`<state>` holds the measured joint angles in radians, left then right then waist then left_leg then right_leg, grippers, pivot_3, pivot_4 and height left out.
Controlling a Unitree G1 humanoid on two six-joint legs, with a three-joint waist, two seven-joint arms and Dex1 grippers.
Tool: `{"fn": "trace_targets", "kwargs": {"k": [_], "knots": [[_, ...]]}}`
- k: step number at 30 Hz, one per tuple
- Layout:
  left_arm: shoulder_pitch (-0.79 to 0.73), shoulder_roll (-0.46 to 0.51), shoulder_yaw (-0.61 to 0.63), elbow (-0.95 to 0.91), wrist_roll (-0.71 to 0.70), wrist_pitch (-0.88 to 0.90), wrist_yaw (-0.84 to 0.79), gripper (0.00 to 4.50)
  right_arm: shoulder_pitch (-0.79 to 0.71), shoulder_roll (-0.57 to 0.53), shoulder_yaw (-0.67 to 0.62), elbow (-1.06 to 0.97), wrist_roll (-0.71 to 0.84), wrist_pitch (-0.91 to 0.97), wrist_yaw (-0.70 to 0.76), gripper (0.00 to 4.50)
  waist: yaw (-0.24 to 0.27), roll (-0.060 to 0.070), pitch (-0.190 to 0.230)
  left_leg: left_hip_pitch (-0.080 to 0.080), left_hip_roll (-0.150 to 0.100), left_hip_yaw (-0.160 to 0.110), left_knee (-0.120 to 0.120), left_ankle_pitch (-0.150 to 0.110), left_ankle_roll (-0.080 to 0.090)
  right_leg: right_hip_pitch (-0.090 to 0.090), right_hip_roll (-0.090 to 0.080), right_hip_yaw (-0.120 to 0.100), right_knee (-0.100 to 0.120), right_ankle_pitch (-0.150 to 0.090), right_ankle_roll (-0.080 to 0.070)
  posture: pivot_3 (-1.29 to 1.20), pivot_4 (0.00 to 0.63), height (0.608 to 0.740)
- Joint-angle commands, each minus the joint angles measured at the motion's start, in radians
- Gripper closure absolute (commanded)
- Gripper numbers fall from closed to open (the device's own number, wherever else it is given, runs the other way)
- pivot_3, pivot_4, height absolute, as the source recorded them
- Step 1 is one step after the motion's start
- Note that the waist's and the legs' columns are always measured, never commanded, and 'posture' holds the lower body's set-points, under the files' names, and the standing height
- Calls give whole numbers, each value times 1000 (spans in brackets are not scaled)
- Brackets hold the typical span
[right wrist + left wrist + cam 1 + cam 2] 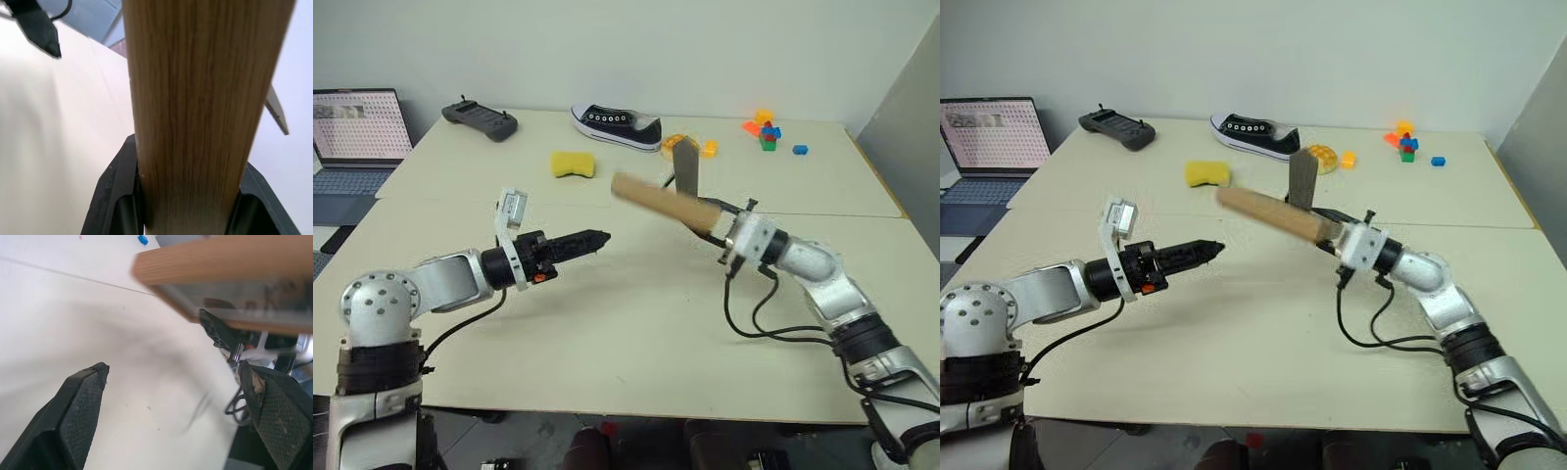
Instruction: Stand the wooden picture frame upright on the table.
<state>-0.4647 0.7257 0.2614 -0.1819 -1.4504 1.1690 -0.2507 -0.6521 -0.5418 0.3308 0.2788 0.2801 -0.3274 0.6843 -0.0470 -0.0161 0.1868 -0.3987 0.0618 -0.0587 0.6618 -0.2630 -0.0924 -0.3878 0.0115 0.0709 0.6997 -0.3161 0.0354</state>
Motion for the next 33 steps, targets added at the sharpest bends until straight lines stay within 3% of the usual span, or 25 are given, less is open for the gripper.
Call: {"fn": "trace_targets", "kwargs": {"k": [1, 7, 15, 17, 23, 27, 33], "knots": [[55, 58, -105, -270, 353, -254, -141, 0, -40, 65, -100, -47, 335, 504, 128, 3172, 7, 0, 0, 0, 0, 0, 0, 0, 0, 0, 0, 0, -1, 0, 0, 0, 150, 740], [200, 69, -200, -283, 676, -500, -274, 0, -73, 145, -160, 91, 370, 733, 218, 3172, 17, 1, 1, 0, -1, 3, -1, -1, 2, -1, 1, 1, -2, 0, 0, 0, 150, 740], [244, 35, -191, -247, 750, -539, -341, 0, -41, 192, -185, 192, 250, 676, 255, 3172, 16, 1, 1, -1, -1, 3, -1, -3, 6, -2, 2, 1, -2, 0, 0, 0, 150, 740], [244, 25, -199, -226, 778, -552, -356, 0, -19, 189, -178, 184, 207, 637, 265, 2448, 16, 1, 1, -1, -1, 2, -1, -3, 6, -2, 2, 1, -2, 0, 0, 0, 150, 740], [190, -2, -204, -165, 810, -550, -398, 0, 56, 153, -204, 73, 170, 639, 266, 909, 17, 1, 1, -1, -1, 2, -1, -3, 6, -2, 2, 0, -2, 0, 0, 0, 150, 740], [145, -5, -213, -94, 845, -567, -443, 0, 146, 66, -220, -56, 143, 651, 272, 57, 17, 1, 1, -1, -1, 2, -1, -3, 6, -2, 2, 0, -1, 0, 0, 0, 150, 740], [10, 43, -210, 75, 884, -552, -550, 0, 318, -159, -322, -326, 133, 702, 276, 57, 19, 1, 1, -1, -1, 2, -1, -4, 6, -2, 2, 0, -2, 0, 0, 0, 150, 740]]}}
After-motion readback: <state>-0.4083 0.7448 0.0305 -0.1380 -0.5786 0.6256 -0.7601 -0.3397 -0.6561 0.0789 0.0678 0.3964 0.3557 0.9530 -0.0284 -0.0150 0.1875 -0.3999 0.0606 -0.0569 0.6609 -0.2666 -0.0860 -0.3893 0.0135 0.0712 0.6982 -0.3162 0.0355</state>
